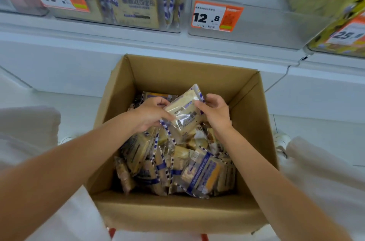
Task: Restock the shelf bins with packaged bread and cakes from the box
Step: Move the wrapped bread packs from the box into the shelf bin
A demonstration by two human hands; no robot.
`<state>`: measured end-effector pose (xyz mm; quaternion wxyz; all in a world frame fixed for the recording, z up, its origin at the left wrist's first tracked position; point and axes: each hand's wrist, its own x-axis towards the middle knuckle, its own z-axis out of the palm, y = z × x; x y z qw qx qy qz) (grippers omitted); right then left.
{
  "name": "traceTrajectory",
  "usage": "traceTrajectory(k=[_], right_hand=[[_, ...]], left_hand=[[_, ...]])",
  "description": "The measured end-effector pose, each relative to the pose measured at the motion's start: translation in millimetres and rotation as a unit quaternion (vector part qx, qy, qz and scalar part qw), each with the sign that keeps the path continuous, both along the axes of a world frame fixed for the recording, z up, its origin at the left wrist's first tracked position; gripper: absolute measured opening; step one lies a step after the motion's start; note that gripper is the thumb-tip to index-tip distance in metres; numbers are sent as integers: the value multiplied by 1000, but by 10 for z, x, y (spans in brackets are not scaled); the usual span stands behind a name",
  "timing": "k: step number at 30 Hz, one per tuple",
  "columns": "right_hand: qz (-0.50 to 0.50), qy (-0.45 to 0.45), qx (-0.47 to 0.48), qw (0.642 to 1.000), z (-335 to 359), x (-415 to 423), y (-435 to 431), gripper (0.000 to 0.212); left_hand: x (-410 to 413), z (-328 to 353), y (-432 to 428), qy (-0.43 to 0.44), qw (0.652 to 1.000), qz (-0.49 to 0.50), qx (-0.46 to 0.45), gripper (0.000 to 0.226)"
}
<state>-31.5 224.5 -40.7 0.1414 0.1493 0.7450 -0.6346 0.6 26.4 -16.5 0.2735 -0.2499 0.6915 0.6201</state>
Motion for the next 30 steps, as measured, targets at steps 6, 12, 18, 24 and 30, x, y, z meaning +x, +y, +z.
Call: traceTrajectory(k=[6,12,18,24,30], right_hand=[[59,-139,-105,983,73,-35,-155,47],[434,27,116,893,535,-195,-206,38],[294,41,52,953,360,-488,-405,37],[273,-97,178,940,-378,-510,-802,29],[133,-180,116,968,-794,-349,-1128,77]], left_hand=[[7,99,-39,-11,997,-38,72,67],[-9,477,-273,73,981,-158,-88,97],[73,593,-760,111,989,2,-93,27],[218,514,-1248,114,985,120,-56,34],[275,416,-1379,106,985,135,-12,38]])
